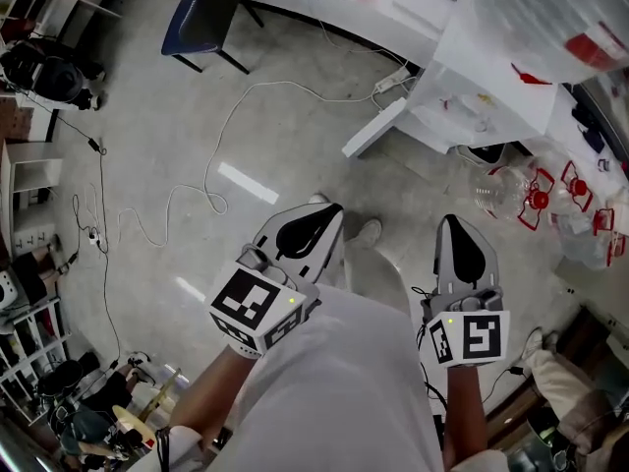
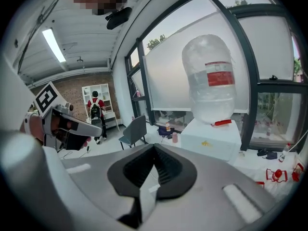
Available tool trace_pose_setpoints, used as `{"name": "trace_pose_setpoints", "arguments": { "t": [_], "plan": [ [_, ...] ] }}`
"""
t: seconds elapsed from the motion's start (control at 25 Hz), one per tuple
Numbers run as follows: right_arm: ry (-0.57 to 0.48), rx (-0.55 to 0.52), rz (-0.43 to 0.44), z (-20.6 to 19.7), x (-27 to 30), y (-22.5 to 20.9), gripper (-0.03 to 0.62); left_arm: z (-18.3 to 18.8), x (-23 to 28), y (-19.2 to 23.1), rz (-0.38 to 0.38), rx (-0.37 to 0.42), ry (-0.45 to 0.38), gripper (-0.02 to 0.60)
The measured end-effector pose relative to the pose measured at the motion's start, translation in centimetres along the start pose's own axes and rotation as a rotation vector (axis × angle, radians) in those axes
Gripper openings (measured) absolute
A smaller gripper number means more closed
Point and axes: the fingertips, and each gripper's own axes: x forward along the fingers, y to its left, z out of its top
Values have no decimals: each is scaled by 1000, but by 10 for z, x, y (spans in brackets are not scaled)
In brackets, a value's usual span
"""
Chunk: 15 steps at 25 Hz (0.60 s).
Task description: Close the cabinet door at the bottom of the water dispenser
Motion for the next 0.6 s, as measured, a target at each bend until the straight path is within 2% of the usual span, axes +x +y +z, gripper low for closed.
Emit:
{"name": "trace_pose_setpoints", "arguments": {
  "t": [0.32,0.6],
  "plan": [
    [64,15,61,-33,34,-5,9,-21,31,29,13,-8,35,6],
    [90,17,79,-59,64,-10,9,-50,63,57,5,-30,78,6]
  ]
}}
